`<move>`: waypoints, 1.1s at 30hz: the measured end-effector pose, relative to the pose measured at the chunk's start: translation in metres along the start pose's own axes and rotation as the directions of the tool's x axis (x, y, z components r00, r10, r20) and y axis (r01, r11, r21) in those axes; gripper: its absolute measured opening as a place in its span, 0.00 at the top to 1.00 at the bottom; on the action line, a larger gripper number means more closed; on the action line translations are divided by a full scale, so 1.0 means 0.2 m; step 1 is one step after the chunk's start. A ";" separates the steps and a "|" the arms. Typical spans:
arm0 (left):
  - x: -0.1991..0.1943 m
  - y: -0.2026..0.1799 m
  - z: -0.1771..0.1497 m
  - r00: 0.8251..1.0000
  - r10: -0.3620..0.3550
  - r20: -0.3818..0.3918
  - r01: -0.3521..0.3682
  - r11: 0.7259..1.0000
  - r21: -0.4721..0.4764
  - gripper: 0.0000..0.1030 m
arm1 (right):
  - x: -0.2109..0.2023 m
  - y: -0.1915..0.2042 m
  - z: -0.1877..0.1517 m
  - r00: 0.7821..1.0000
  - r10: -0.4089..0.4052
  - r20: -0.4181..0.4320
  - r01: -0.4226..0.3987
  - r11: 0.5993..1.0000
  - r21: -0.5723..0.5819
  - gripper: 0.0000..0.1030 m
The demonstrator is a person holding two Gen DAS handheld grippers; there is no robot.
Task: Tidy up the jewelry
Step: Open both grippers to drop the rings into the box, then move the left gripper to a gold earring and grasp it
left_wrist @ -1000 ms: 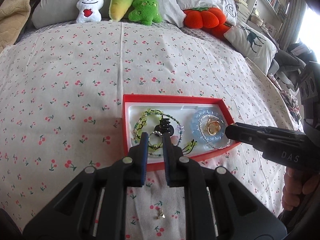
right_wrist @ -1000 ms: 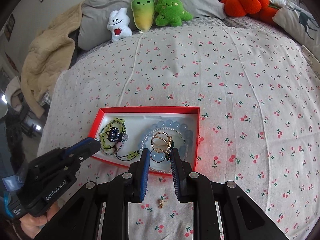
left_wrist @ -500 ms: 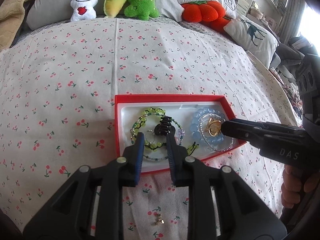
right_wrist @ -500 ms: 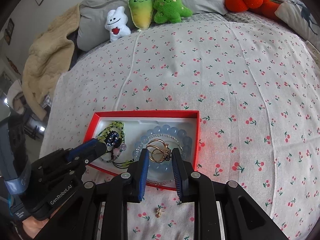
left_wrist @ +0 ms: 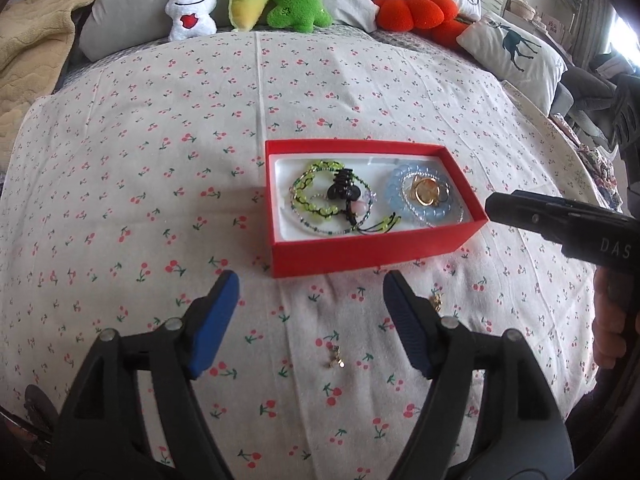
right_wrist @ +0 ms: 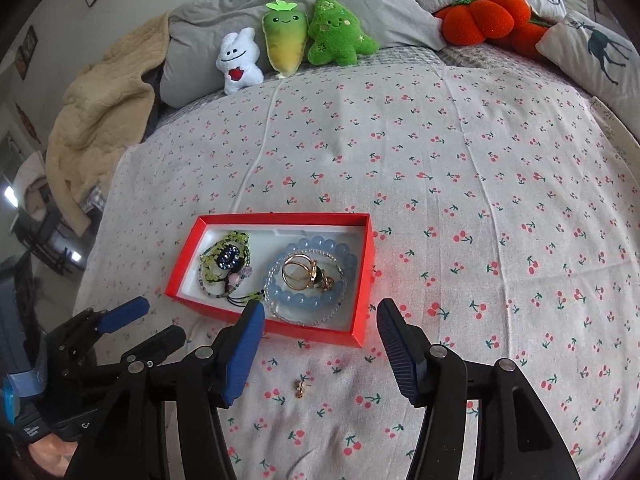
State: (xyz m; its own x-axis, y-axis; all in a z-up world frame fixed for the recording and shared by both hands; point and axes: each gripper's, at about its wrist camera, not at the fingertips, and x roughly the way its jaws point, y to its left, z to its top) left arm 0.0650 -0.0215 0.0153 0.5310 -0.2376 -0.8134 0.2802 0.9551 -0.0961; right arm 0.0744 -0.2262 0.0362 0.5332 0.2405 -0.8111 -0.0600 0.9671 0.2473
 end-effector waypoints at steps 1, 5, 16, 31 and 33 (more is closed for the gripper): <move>-0.01 0.00 -0.02 1.000 0.009 -0.006 -0.009 1.000 0.000 0.19 | 0.00 0.00 -0.02 1.000 -0.009 -0.006 0.009 1.000 -0.004 0.36; -0.02 -0.01 -0.10 0.999 0.034 -0.037 -0.033 0.999 0.007 0.14 | -0.02 -0.01 -0.08 0.999 -0.041 -0.024 0.040 0.999 -0.015 0.29; 0.00 0.03 -0.27 0.991 0.079 -0.104 -0.077 0.997 0.026 0.07 | 0.00 0.00 -0.28 0.992 -0.109 -0.069 0.106 0.993 -0.047 0.18; 0.07 0.04 -0.37 0.993 -0.008 -0.121 0.015 0.998 0.058 0.33 | 0.18 0.02 -0.49 0.975 -0.170 -0.143 0.145 0.974 -0.172 0.17; 0.08 0.03 -0.36 0.991 -0.045 -0.123 0.052 0.997 0.053 0.47 | 0.19 0.02 -0.49 0.976 -0.170 -0.138 0.143 0.973 -0.182 0.16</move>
State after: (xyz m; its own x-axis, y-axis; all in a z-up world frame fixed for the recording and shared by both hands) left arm 0.0183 -0.0063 -0.0389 0.4153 -0.2572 -0.8726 0.3495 0.9307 -0.1080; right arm 0.0119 -0.2046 -0.0449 0.4141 0.0820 -0.9065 -0.1358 0.9904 0.0276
